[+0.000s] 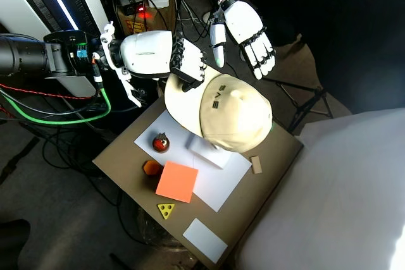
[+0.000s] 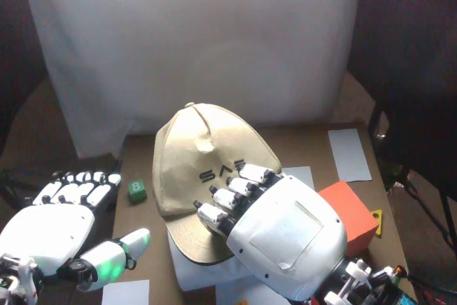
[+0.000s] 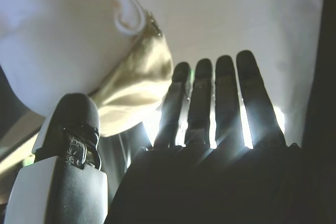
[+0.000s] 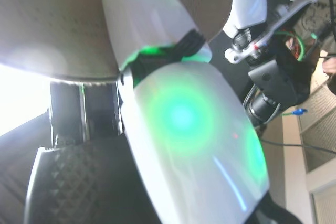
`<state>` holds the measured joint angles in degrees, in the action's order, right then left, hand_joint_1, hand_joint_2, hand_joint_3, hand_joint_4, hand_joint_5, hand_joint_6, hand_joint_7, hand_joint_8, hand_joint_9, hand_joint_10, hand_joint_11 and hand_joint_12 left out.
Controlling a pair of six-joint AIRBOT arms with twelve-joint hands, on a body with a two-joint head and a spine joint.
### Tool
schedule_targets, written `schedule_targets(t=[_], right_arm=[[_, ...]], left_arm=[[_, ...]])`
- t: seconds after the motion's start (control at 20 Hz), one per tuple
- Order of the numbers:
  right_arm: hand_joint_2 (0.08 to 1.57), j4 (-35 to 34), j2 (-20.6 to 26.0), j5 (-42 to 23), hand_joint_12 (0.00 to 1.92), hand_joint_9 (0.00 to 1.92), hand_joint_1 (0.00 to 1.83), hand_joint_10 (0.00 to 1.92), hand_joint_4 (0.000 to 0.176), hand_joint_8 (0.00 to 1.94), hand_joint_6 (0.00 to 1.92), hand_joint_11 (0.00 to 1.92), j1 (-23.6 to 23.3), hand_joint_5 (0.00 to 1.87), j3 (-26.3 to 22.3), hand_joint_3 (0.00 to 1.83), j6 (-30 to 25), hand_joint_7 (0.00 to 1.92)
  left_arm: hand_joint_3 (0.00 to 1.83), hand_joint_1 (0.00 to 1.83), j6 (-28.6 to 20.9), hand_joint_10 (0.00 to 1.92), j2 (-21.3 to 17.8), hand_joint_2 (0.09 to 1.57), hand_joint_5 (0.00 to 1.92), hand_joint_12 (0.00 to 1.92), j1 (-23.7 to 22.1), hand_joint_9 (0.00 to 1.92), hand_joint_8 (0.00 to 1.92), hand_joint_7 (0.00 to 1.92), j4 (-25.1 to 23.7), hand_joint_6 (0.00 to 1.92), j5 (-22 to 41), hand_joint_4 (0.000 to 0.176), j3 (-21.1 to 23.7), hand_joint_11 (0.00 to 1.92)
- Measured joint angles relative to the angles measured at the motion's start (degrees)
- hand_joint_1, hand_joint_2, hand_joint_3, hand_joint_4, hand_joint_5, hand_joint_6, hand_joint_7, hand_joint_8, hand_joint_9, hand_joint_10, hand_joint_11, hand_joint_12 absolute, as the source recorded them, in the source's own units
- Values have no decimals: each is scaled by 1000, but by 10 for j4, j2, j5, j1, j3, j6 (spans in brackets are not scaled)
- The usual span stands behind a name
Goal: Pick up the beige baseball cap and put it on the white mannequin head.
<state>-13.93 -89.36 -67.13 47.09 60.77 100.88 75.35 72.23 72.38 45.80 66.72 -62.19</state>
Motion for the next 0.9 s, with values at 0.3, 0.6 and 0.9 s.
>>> schedule_targets(t=[0.3, 0.6, 0.9], right_arm=[[1132, 2, 0, 4, 1699, 928, 1484, 1200, 0, 933, 985, 801, -3, 827, 4, 0, 2, 916], [1208, 3, 2, 17, 1458, 597, 1171, 1061, 0, 754, 1255, 496, -4, 774, 6, 0, 1, 688], [1095, -16, 15, 56, 1240, 546, 1001, 123, 0, 0, 0, 203, 24, 602, -15, 0, -6, 625]], left_arm=[[0, 0, 0, 2, 0, 1195, 153, 429, 1, 95, 2, 125, 0, 3, 2, 0, 1, 0], [1, 0, 0, 1, 0, 1198, 128, 326, 3, 67, 1, 94, 1, 1, 2, 0, 2, 0], [0, 0, 0, 3, 0, 1199, 158, 372, 7, 84, 3, 122, 8, 5, 2, 0, 6, 0]])
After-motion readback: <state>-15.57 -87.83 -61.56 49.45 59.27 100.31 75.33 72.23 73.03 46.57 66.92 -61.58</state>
